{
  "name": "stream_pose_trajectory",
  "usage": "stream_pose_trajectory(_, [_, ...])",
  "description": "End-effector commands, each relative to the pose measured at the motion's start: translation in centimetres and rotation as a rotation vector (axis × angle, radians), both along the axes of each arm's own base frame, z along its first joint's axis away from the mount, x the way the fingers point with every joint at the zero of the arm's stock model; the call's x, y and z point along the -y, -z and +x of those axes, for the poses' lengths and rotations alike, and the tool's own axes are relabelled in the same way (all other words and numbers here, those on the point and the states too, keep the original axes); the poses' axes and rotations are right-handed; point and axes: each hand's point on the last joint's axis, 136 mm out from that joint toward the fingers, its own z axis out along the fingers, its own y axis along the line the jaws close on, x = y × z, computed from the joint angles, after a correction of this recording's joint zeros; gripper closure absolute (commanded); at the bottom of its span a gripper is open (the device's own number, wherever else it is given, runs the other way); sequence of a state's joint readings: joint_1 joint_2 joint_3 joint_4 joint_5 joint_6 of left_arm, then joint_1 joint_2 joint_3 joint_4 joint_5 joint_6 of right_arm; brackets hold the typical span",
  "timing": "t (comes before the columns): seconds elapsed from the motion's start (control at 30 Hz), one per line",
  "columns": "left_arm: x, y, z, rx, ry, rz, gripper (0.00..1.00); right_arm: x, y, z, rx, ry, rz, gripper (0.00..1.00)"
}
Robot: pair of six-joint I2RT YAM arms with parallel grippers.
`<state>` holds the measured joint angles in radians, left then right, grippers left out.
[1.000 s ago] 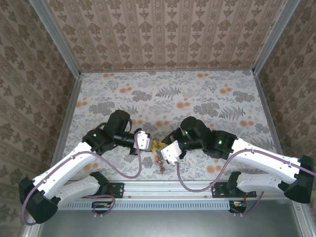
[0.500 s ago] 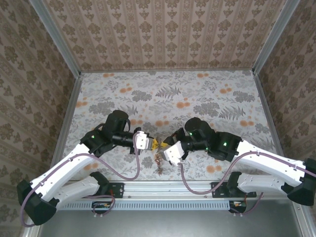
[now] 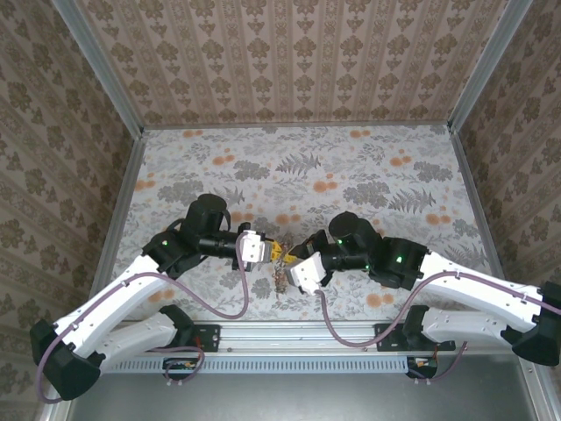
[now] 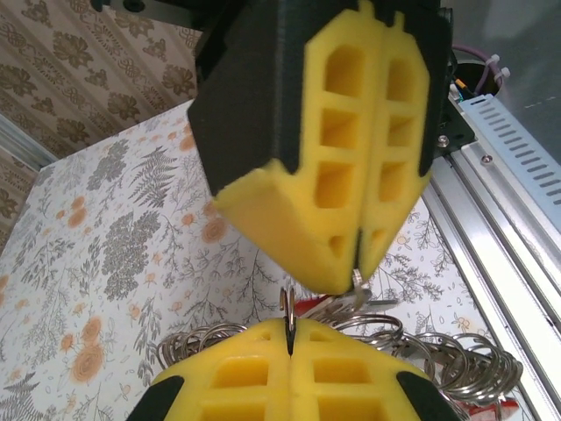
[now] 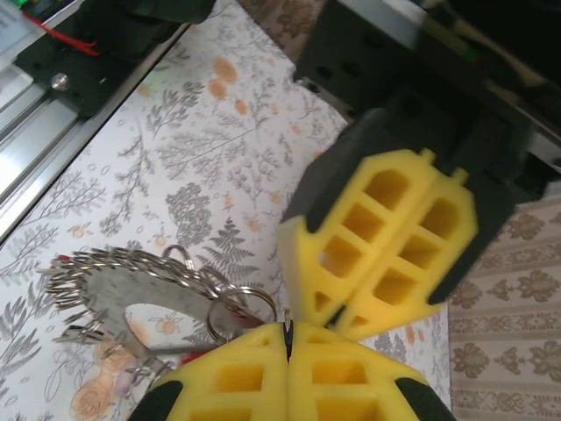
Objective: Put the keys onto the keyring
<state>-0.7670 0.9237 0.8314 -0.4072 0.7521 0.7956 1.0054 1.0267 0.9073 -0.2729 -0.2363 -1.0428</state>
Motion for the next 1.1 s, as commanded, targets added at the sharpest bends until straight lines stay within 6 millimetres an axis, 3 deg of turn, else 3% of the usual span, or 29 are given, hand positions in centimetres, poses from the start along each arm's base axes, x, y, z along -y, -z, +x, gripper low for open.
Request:
stream_pose_trajectory(0.0, [0.2,-1.8,-1.0,0.030,0.060,-0.061,1.00,0.4,-1.6,0.4,-0.033,0.031,0.086,1.00])
stream_pose_trajectory(0.23, [0.0,-2.1,-1.0,0.046,0.054,-0.059,1.00,1.8,-2.0,0.9,-0.067,0.055,0.091,1.00])
stream_pose_trajectory(0.6, [0.0,-2.0,-1.4,0.049,0.062,-0.055,1.00,1.9,-1.2,1.7,-0.089,0.084,0.062,1.00])
stream_pose_trajectory(0.9, [0.0,-1.0,-1.3,0.044,0.055,-0.032,1.00,4.1,-0.3,1.2,-0.165,0.097,0.004,1.00])
stream_pose_trajectory(1.07, [0.3,-1.2,-1.7,0.041,0.070,-0.038,1.00,3.6,0.0,1.4,-0.179,0.095,0.022,1.00])
